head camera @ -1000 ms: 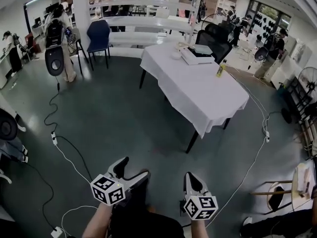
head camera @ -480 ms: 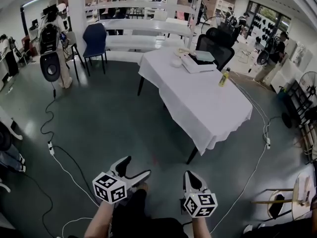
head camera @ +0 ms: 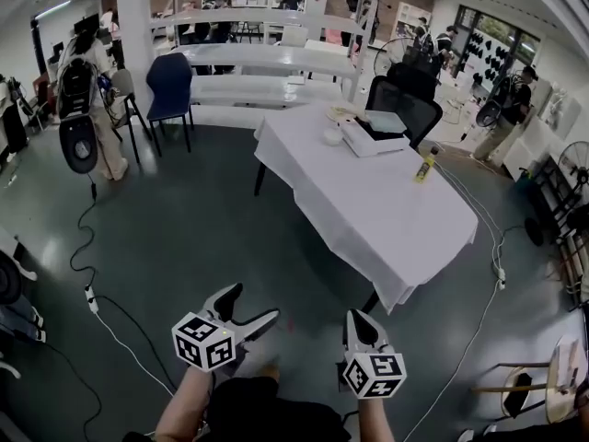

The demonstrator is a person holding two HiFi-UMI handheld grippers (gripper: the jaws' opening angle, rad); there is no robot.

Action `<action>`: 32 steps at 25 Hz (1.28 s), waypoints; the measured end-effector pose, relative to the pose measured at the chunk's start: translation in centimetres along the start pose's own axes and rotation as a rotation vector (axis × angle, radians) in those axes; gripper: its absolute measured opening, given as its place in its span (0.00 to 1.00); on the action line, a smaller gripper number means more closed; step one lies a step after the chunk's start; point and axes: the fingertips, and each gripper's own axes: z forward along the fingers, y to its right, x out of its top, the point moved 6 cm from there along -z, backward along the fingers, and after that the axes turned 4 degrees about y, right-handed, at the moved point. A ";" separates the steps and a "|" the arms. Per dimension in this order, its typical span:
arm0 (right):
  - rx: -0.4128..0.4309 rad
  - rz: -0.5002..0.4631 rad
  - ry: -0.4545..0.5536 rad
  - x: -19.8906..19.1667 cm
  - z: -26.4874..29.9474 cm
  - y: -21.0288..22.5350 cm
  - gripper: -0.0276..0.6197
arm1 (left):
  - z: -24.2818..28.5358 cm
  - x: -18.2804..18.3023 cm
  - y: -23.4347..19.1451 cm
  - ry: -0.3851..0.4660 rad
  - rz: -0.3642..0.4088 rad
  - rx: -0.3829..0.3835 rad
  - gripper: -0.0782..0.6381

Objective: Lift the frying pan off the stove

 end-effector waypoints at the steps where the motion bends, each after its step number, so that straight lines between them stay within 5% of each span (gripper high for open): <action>1: -0.005 0.001 0.001 0.1 0.9 0.1 0.05 | 0.5 0.4 -0.8 -0.001 0.002 -0.003 0.65; 9: -0.026 0.012 -0.001 0.3 5.5 -0.4 0.05 | 2.4 2.1 -4.8 -0.014 0.007 -0.020 0.65; 22: 0.032 0.028 -0.108 -1.7 8.0 -2.3 0.05 | 1.5 -0.2 -6.9 -0.071 -0.053 0.000 0.64; 32: 0.031 0.039 -0.112 -0.6 14.2 0.7 0.05 | 6.6 1.8 -10.1 -0.059 -0.078 0.004 0.64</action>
